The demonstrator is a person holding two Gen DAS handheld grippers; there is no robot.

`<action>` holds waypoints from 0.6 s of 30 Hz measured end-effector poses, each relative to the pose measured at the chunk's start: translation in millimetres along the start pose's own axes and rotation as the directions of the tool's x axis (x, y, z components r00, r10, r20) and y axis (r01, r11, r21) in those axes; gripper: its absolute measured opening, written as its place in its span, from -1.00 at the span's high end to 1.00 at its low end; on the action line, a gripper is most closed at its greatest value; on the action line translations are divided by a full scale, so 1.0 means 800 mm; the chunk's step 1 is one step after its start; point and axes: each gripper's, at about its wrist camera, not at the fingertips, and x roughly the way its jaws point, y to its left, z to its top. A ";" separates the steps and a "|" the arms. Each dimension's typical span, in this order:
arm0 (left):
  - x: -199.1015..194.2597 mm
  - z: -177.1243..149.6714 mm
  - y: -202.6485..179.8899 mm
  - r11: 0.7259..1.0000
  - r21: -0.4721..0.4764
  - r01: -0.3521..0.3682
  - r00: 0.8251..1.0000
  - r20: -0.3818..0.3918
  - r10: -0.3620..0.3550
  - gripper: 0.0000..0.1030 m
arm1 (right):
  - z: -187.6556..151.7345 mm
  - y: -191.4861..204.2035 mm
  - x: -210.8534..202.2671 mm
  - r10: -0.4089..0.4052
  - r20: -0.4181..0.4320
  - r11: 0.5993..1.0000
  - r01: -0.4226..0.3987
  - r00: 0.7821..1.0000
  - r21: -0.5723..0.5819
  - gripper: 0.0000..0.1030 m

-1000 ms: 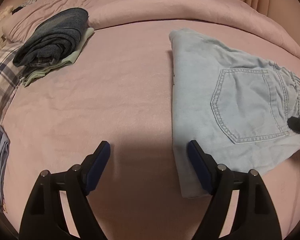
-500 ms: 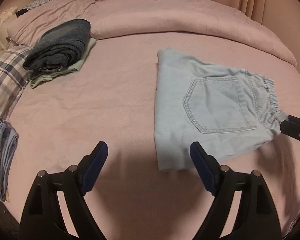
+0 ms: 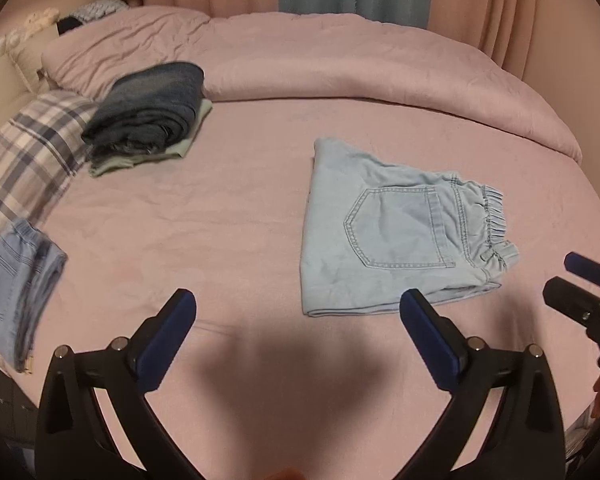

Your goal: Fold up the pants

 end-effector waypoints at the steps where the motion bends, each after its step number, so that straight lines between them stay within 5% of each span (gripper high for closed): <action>1: -0.005 0.000 -0.001 1.000 0.004 0.000 1.000 0.007 0.000 -0.98 | 0.000 0.002 -0.005 0.003 0.004 1.000 -0.003 1.000 -0.004 -0.80; 18: -0.058 -0.006 -0.019 0.999 0.035 -0.011 0.999 0.045 0.010 -0.98 | -0.005 0.028 -0.054 -0.037 0.059 0.999 0.039 0.998 -0.029 -0.95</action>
